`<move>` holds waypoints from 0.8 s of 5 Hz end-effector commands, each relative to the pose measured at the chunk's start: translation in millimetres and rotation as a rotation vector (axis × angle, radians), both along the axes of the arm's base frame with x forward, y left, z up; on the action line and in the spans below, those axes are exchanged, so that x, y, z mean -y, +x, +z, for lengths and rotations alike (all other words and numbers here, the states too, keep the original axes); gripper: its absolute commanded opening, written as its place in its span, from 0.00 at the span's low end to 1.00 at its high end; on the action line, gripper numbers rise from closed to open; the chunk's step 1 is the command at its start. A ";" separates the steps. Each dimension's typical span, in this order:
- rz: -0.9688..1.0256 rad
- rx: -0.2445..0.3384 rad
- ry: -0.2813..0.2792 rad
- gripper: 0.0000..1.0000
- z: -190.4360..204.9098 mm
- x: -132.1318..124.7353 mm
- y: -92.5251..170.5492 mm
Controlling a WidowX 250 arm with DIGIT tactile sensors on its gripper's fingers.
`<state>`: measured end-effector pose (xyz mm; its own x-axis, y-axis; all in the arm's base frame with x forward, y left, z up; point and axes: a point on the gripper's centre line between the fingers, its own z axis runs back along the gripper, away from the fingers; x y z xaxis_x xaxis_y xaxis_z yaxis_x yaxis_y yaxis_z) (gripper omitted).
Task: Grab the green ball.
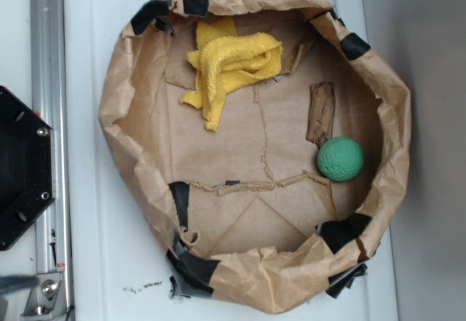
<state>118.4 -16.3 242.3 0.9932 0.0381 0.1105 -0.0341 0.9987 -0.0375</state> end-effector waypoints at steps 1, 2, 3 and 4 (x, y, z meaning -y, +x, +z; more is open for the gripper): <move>0.000 0.000 0.000 1.00 0.0 0.0 0.0; -0.174 0.257 0.060 1.00 -37.3 -22.0 50.1; -0.163 0.460 0.055 1.00 -66.6 -40.3 105.5; -0.167 0.441 0.055 1.00 -93.8 -53.8 155.2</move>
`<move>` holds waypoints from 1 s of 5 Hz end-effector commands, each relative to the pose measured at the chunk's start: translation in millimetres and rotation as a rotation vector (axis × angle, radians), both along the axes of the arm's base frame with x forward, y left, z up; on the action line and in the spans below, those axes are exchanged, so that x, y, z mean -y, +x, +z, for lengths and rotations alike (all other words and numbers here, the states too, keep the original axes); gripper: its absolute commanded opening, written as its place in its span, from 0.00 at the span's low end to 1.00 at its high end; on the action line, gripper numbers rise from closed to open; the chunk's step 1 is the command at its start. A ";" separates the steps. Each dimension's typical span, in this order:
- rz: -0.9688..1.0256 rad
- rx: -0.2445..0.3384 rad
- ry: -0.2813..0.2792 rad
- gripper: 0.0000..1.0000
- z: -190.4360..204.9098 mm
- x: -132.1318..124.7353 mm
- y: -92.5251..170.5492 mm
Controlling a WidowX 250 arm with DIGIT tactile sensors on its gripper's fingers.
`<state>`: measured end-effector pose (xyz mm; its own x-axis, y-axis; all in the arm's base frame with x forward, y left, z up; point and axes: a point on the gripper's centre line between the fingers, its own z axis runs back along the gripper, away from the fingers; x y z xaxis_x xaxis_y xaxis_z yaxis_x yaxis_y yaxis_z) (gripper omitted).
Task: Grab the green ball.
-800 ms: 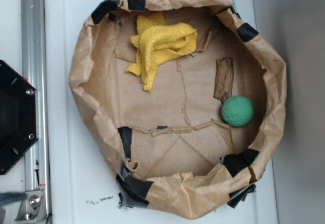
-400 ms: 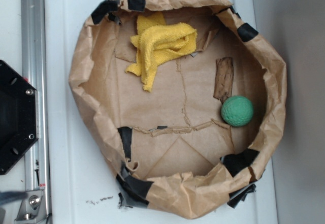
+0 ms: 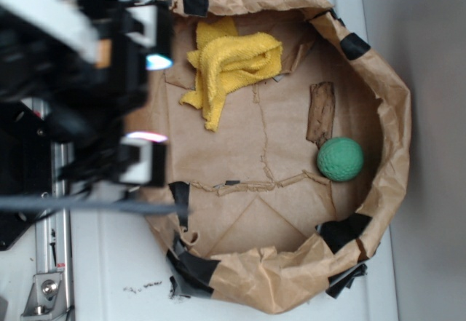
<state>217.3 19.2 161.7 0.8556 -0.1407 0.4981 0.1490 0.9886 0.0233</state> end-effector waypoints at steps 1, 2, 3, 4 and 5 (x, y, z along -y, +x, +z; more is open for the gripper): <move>-0.003 -0.002 0.022 1.00 -36.5 -15.1 84.6; -0.068 -0.033 -0.022 1.00 -65.7 11.5 110.0; -0.127 -0.045 -0.078 1.00 -74.5 45.4 117.9; -0.197 -0.052 -0.097 1.00 -70.1 76.8 112.5; -0.208 -0.059 -0.069 1.00 -78.3 84.7 113.6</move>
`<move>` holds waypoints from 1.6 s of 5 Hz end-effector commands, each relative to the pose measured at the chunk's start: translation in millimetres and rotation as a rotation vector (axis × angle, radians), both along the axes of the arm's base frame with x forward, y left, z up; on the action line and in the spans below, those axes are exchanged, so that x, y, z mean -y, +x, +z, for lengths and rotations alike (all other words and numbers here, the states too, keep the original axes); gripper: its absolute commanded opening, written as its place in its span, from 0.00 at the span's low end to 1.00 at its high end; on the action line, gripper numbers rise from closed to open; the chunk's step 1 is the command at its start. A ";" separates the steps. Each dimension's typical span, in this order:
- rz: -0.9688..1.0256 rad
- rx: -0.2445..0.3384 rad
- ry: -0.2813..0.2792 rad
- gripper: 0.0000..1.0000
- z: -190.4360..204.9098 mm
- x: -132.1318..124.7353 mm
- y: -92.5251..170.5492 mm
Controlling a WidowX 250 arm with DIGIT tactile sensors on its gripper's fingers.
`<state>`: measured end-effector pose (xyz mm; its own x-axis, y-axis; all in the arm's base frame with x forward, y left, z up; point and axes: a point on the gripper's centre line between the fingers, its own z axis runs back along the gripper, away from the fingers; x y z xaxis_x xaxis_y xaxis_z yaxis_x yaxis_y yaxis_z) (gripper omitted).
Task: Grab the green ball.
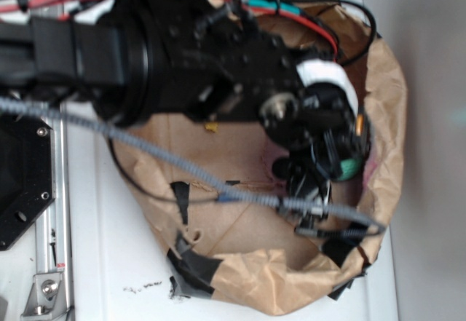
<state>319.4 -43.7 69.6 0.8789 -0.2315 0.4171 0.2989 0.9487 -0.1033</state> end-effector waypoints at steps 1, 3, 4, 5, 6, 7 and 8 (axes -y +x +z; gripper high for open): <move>-0.059 0.064 0.069 1.00 0.2 18.1 24.6; -0.047 0.047 0.072 0.00 -14.9 19.1 26.3; -0.030 0.050 0.110 0.00 14.9 18.2 10.3; -0.005 -0.028 0.203 0.00 64.2 9.3 -13.4; 0.064 0.019 0.176 0.00 113.3 -2.2 -36.6; 0.083 0.086 0.149 0.13 129.6 -10.8 -45.2; 0.057 0.106 0.134 1.00 105.4 -19.2 -38.2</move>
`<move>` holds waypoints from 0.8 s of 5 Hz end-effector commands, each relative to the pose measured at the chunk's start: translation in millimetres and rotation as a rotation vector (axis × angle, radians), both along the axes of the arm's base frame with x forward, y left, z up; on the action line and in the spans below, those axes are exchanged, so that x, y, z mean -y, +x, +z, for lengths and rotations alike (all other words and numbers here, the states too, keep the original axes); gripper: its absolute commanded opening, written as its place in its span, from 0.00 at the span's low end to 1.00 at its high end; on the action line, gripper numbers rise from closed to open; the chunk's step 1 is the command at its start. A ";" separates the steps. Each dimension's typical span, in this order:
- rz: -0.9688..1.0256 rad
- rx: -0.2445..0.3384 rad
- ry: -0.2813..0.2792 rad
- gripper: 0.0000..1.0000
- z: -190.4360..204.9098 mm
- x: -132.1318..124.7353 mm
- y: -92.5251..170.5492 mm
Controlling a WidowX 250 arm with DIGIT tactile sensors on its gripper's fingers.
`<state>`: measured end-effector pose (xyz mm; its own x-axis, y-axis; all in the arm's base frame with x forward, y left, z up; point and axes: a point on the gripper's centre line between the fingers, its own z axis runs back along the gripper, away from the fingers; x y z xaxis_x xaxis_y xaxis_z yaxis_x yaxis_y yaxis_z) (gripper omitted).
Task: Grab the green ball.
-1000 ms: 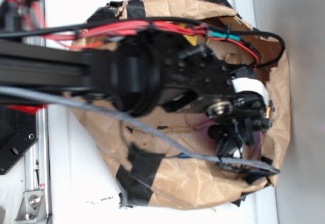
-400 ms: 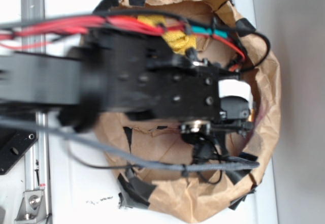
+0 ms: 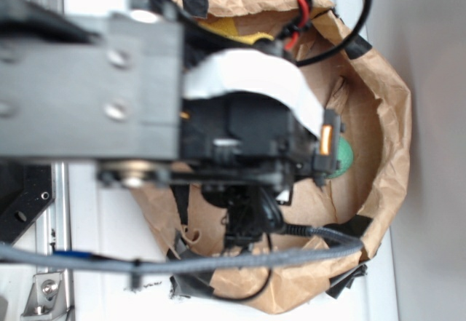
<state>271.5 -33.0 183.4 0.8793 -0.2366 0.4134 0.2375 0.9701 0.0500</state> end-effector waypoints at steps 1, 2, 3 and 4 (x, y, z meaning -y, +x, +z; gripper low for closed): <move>-0.092 0.036 0.021 1.00 -55.1 -13.5 29.9; -0.259 0.047 0.004 1.00 -81.3 9.7 51.3; -0.297 0.010 -0.041 1.00 -107.3 16.9 68.1; -0.318 -0.038 -0.066 1.00 -132.7 20.0 77.8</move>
<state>343.5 -44.6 38.1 0.8078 -0.4590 0.3699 0.5117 0.8575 -0.0534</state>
